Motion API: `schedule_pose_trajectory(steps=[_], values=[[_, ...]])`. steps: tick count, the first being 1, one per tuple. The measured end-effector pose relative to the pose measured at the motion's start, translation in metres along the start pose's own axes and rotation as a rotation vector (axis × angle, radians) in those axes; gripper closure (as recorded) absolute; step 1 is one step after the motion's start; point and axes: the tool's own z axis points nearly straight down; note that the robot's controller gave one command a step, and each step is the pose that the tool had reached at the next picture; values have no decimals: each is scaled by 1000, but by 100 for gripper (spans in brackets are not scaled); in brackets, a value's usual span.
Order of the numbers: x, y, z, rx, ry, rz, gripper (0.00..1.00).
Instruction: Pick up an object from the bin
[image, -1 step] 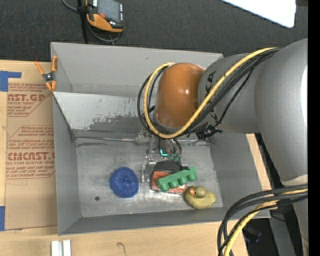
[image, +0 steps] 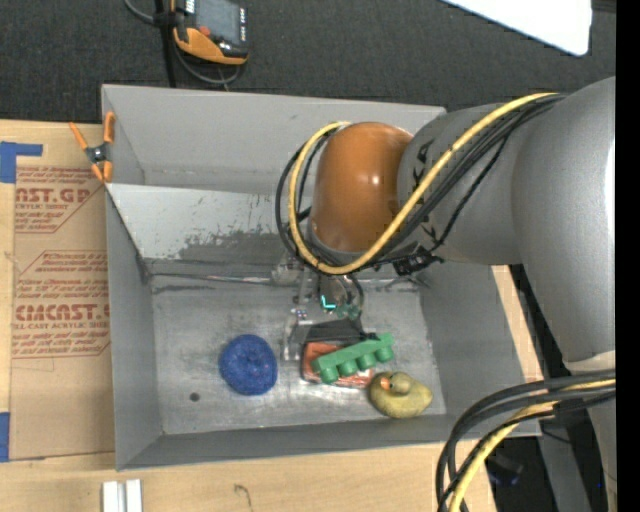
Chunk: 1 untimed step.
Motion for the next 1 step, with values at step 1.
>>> schedule_pose_trajectory(steps=[1], values=[[16, 56, 62, 4, 4, -181, 100]])
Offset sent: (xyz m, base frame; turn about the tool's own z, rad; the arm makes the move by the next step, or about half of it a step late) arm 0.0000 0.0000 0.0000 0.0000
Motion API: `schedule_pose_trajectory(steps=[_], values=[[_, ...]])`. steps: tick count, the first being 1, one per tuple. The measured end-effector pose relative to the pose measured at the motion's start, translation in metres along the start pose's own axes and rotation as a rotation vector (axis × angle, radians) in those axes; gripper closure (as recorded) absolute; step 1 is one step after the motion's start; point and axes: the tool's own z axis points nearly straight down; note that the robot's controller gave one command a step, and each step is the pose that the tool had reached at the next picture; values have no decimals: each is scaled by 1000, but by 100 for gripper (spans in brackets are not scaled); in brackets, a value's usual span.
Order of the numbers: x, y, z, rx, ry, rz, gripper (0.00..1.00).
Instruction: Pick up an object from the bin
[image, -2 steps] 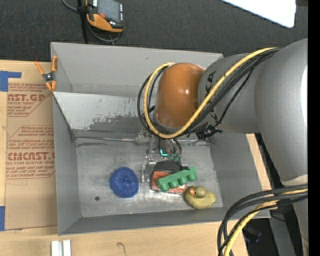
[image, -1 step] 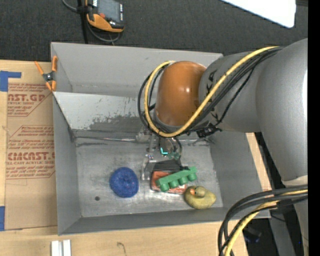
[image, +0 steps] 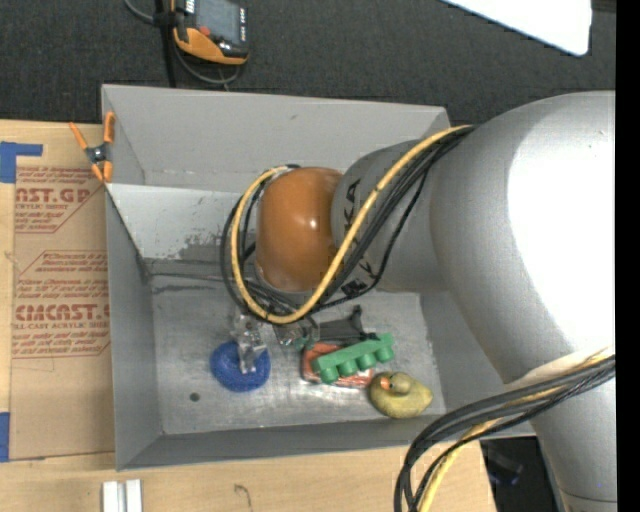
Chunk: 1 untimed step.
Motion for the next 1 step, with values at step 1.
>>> schedule_pose_trajectory(steps=[1], values=[[0, 0, 0, 0, 0, 0, 100]])
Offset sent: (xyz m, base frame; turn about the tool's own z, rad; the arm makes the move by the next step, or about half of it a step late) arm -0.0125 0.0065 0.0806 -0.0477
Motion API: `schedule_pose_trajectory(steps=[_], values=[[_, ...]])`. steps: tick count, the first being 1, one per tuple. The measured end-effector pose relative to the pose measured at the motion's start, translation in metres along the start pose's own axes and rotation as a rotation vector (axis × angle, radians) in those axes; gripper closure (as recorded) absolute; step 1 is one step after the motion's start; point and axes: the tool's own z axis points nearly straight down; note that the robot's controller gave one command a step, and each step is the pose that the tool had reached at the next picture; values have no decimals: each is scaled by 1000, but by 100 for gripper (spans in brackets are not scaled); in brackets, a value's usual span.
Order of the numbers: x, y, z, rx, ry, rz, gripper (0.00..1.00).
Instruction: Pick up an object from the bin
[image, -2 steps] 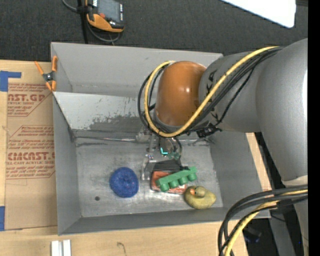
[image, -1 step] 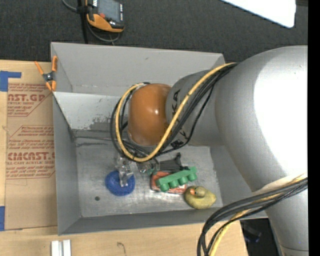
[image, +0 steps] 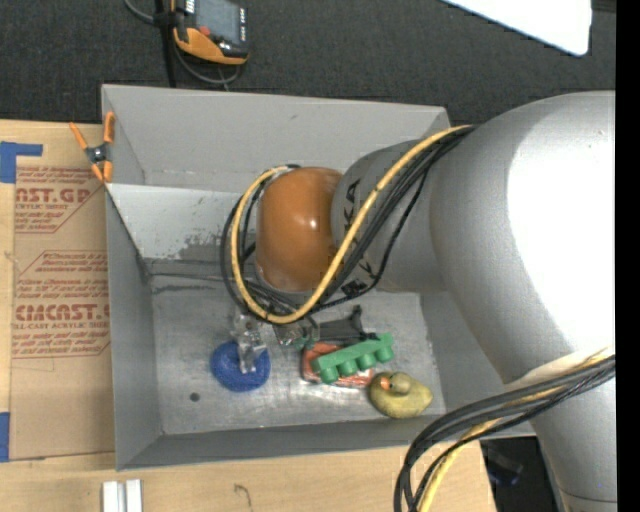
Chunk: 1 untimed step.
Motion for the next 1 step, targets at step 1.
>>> schedule_pose_trajectory(steps=[1], values=[[9, 4, -39, -1, 3, -25, 100]])
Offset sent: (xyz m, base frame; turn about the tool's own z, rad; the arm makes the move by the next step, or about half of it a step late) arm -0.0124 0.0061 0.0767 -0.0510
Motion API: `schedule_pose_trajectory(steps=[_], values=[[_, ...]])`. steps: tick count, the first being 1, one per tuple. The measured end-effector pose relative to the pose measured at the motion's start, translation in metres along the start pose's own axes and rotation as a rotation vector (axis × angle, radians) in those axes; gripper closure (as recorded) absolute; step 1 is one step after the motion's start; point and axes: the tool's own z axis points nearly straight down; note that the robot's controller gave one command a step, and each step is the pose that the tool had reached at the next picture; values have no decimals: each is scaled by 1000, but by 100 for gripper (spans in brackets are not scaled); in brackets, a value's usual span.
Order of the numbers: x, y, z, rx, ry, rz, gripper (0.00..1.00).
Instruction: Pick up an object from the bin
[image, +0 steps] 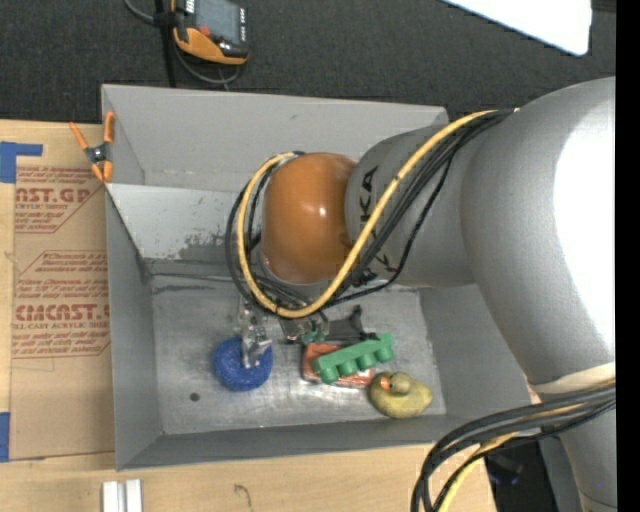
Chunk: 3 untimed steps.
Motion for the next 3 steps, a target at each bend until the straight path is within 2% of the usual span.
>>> schedule_pose_trajectory(steps=[1, 2, 3], values=[[2, 3, -38, -1, -9, -24, 100], [11, 10, -82, -1, -2, 1, 100], [10, 10, -108, -2, -10, 3, 100]])
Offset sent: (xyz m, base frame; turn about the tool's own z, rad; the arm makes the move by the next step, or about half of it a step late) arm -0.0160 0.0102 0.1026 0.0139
